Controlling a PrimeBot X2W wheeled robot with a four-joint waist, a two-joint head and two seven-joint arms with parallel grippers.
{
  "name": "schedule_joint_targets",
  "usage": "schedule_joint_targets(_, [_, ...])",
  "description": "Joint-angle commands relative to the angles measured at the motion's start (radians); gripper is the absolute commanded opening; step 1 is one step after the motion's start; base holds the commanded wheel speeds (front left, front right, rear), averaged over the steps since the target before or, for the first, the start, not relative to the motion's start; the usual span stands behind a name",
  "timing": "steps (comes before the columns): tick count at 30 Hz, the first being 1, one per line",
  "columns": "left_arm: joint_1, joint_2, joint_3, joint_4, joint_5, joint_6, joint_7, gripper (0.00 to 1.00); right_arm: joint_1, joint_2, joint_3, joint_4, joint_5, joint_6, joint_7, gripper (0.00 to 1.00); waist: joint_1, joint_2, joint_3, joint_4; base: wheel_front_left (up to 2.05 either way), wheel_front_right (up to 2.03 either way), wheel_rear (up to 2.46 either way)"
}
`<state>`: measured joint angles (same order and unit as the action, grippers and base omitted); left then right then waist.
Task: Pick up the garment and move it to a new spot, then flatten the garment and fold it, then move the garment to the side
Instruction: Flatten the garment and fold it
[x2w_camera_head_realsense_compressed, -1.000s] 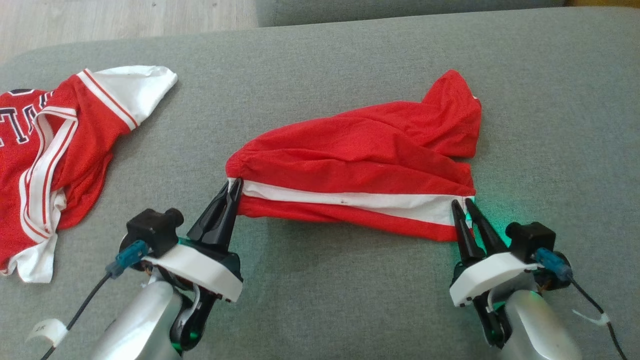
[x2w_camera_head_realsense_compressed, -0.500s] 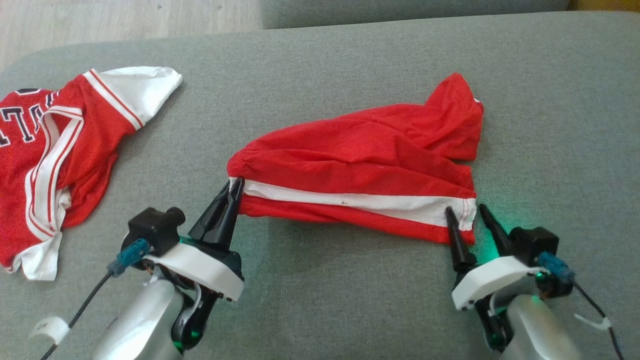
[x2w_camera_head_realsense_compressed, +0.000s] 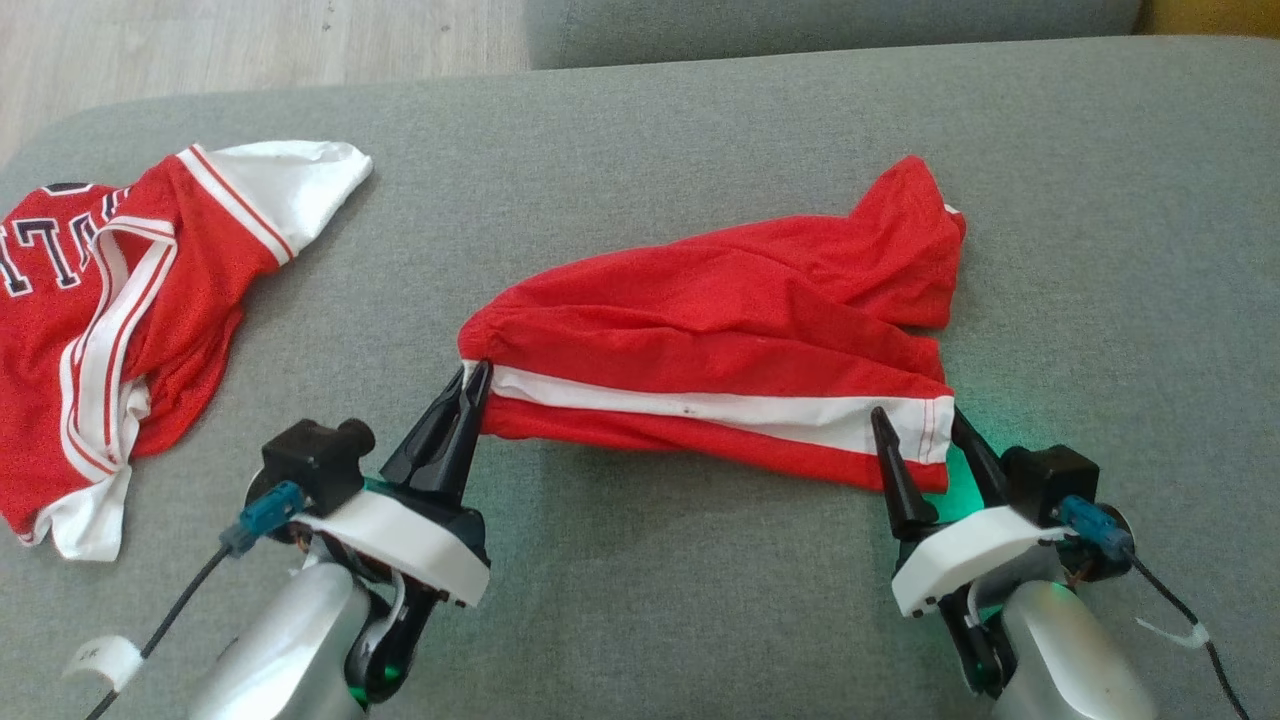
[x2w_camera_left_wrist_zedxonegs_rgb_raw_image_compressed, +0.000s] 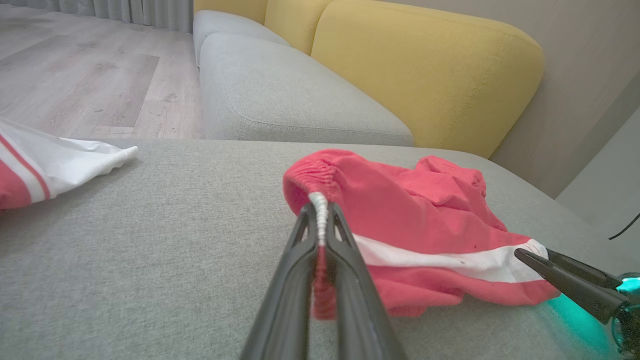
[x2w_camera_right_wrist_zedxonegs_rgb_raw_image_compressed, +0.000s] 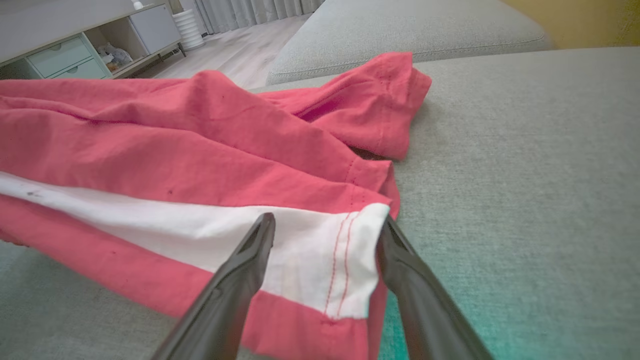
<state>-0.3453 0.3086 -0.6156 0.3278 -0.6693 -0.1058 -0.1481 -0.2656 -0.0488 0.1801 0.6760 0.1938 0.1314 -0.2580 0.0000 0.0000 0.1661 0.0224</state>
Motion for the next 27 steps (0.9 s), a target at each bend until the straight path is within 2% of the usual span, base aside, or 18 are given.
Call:
schedule_joint_targets(1, [-0.049, 0.023, 0.033, -0.021, -0.013, -0.001, -0.011, 0.0, -0.005, -0.001, 0.02, -0.032, -0.003, -0.001, -0.004, 1.0, 0.0, 0.0, -0.002, -0.001, 0.0, 0.0, 0.0])
schedule_joint_targets(6, [-0.049, 0.024, 0.032, -0.023, -0.015, 0.002, -0.012, 0.0, 0.004, -0.001, 0.049, -0.044, 0.015, -0.001, -0.004, 1.0, 0.0, 0.0, 0.002, -0.003, 0.0, 0.0, 0.0])
schedule_joint_targets(7, [-0.05, 0.025, 0.032, -0.024, -0.016, 0.002, -0.012, 0.0, 0.006, -0.001, 0.057, -0.043, 0.024, -0.001, -0.004, 0.95, 0.0, 0.0, 0.003, -0.004, 0.0, 0.0, 0.0])
schedule_joint_targets(8, [-0.05, 0.025, 0.032, -0.024, -0.017, 0.003, -0.013, 0.0, 0.006, -0.001, 0.062, -0.042, 0.029, -0.001, -0.004, 0.82, 0.0, 0.0, 0.004, -0.005, 0.0, 0.0, 0.0])
schedule_joint_targets(9, [-0.05, 0.026, 0.032, -0.025, -0.017, 0.003, -0.014, 0.0, 0.004, -0.001, 0.065, -0.041, 0.032, -0.001, -0.004, 0.59, 0.0, 0.0, 0.005, -0.005, 0.0, 0.0, 0.0])
schedule_joint_targets(10, [-0.05, 0.026, 0.032, -0.025, -0.018, 0.004, -0.014, 0.0, 0.002, -0.001, 0.067, -0.04, 0.032, -0.001, -0.004, 0.4, 0.0, 0.0, 0.006, -0.006, 0.0, 0.0, 0.0])
schedule_joint_targets(11, [-0.051, 0.027, 0.032, -0.025, -0.018, 0.004, -0.014, 0.0, -0.001, -0.001, 0.069, -0.039, 0.032, -0.001, -0.004, 0.15, 0.0, 0.0, 0.007, -0.006, 0.0, 0.0, 0.0])
schedule_joint_targets(12, [-0.051, 0.027, 0.031, -0.025, -0.019, 0.003, -0.014, 0.0, -0.003, -0.001, 0.069, -0.038, 0.033, -0.001, -0.004, 0.0, 0.0, 0.0, 0.007, -0.007, 0.0, 0.0, 0.0])
schedule_joint_targets(16, [-0.058, 0.03, 0.032, -0.029, -0.016, 0.004, -0.023, 0.0, -0.014, -0.001, 0.044, -0.06, 0.022, -0.001, -0.004, 0.0, 0.0, 0.0, 0.009, -0.008, 0.0, 0.0, 0.0])
schedule_joint_targets(21, [-0.11, 0.042, 0.036, -0.057, -0.007, 0.0, -0.023, 0.0, -0.052, -0.001, -0.064, -0.192, 0.003, -0.001, -0.004, 0.0, 0.0, 0.0, 0.029, -0.021, 0.0, 0.0, 0.0])
schedule_joint_targets(24, [-0.192, 0.058, 0.035, -0.086, 0.004, -0.006, 0.002, 0.0, -0.119, -0.017, -0.135, -0.288, -0.008, -0.001, -0.004, 0.0, 0.0, 0.0, 0.054, -0.035, 0.0, 0.0, 0.0])
schedule_joint_targets(27, [-0.329, 0.065, 0.024, -0.117, 0.022, -0.014, 0.043, 0.0, -0.236, -0.064, -0.171, -0.356, -0.019, -0.001, -0.004, 0.0, 0.0, 0.0, 0.098, -0.049, 0.0, 0.0, 0.0])
